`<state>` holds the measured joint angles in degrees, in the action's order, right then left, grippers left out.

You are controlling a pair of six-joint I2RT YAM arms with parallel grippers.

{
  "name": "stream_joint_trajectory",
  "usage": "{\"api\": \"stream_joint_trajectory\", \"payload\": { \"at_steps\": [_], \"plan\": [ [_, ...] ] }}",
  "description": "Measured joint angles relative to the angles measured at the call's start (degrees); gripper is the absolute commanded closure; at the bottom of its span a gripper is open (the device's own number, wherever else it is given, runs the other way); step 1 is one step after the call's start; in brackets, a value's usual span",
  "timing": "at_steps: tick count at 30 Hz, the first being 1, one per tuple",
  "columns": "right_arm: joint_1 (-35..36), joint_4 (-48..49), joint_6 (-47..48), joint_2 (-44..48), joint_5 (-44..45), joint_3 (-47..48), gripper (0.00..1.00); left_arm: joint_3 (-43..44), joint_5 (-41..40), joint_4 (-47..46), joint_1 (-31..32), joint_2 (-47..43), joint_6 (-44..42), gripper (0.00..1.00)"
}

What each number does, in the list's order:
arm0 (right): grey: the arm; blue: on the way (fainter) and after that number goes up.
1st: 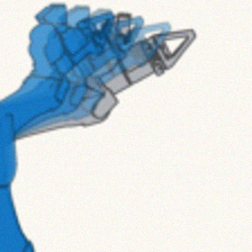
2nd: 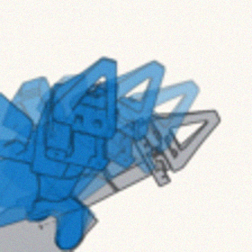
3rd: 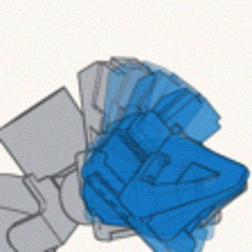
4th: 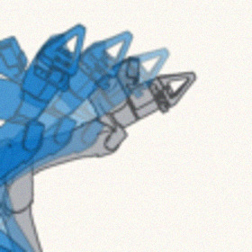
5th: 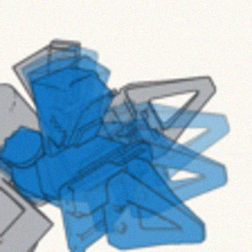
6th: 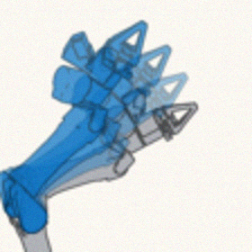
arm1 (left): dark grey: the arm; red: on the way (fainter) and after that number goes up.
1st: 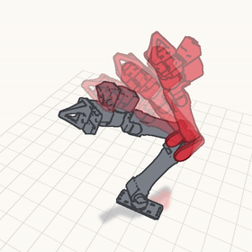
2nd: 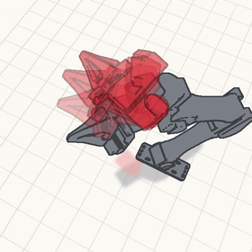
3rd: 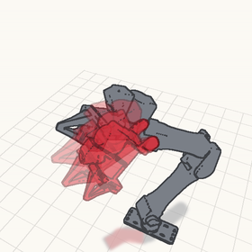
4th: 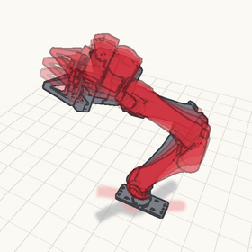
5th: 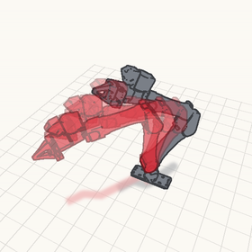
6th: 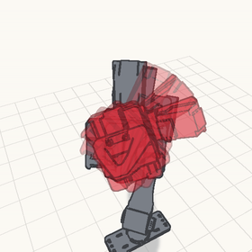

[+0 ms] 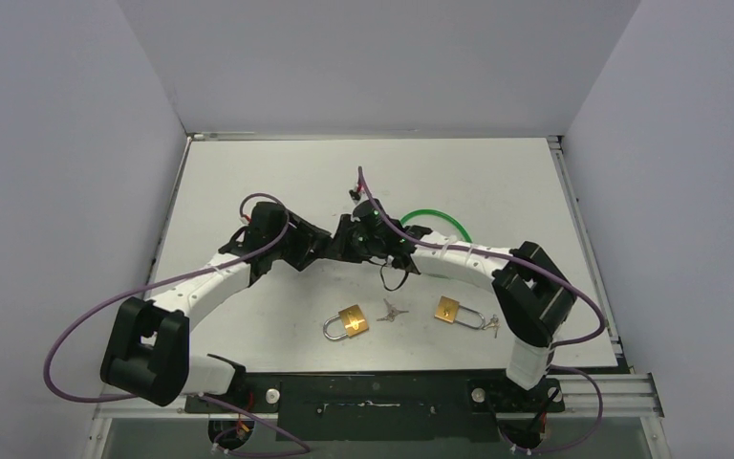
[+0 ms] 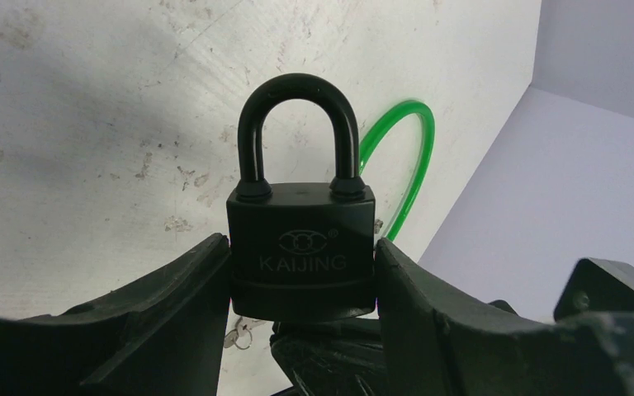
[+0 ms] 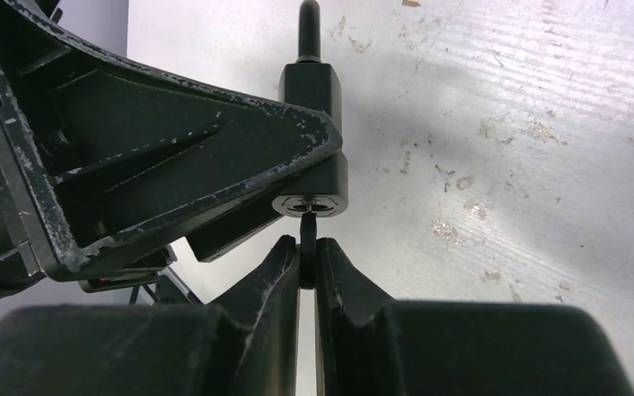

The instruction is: Unlock with the key

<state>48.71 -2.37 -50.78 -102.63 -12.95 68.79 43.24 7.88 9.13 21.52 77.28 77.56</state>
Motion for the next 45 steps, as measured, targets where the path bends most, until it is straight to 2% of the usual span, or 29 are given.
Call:
{"api": "stream_joint_trajectory", "payload": {
  "at_steps": [3,8,16,17,19,21,23,27,31,35,40,45],
  "plan": [
    [-1.29,3.96,-3.32,0.7,-2.95,-2.6,1.0,-1.27,0.11,-2.58,-0.02,-0.72,0.02,1.0],
    [-6.32,23.45,-17.92,5.22,-12.76,-15.93,1.0,-1.75,4.22,-7.04,0.72,-1.77,-0.24,1.0],
    [-7.85,43.95,-37.92,12.13,-13.77,-25.49,1.0,1.51,10.43,-12.11,0.96,-6.99,-2.58,1.0],
    [-7.85,44.87,-38.64,12.33,-13.7,-25.68,0.93,1.75,10.73,-12.52,0.96,-7.5,-2.93,1.0],
    [-7.85,45.81,-38.91,13.03,-13.57,-25.7,0.71,2.49,10.86,-12.61,1.01,-8.28,-4.24,1.0],
    [-7.82,44.02,-36.7,14.29,-13.44,-25.29,0.49,3.72,11.02,-11.65,1.33,-8.48,-6.69,1.0],
    [-7.8,40.11,-32.72,16.44,-12.61,-24.76,0.41,5.49,10.73,-9.44,1.81,-8.48,-10.51,1.0],
    [-8.96,32.59,-24.61,23.15,-12.02,-25.35,0.34,10.47,7.32,-2.12,2.14,-8.46,-21.44,1.0],
    [-14.19,24.98,-16.57,31.58,-13.33,-27.91,0.28,17.59,3.06,5.4,2.12,-7.08,-35.26,1.0],
    [-16.7,15.67,-7.1,37.42,-12.02,-26.95,0.22,21.33,3.34,7.61,2.25,-5.92,-48.48,1.0],
    [-16.7,8.09,0.44,38.03,-11.74,-20.41,0.2,21.18,5.95,9.44,4.13,-5.99,-61.35,1.0],
    [-16.17,2.03,5.05,34.69,-11.91,-10.27,0.2,19.39,9.75,9.49,6.12,-7.56,-70.12,1.0]
  ]
}}
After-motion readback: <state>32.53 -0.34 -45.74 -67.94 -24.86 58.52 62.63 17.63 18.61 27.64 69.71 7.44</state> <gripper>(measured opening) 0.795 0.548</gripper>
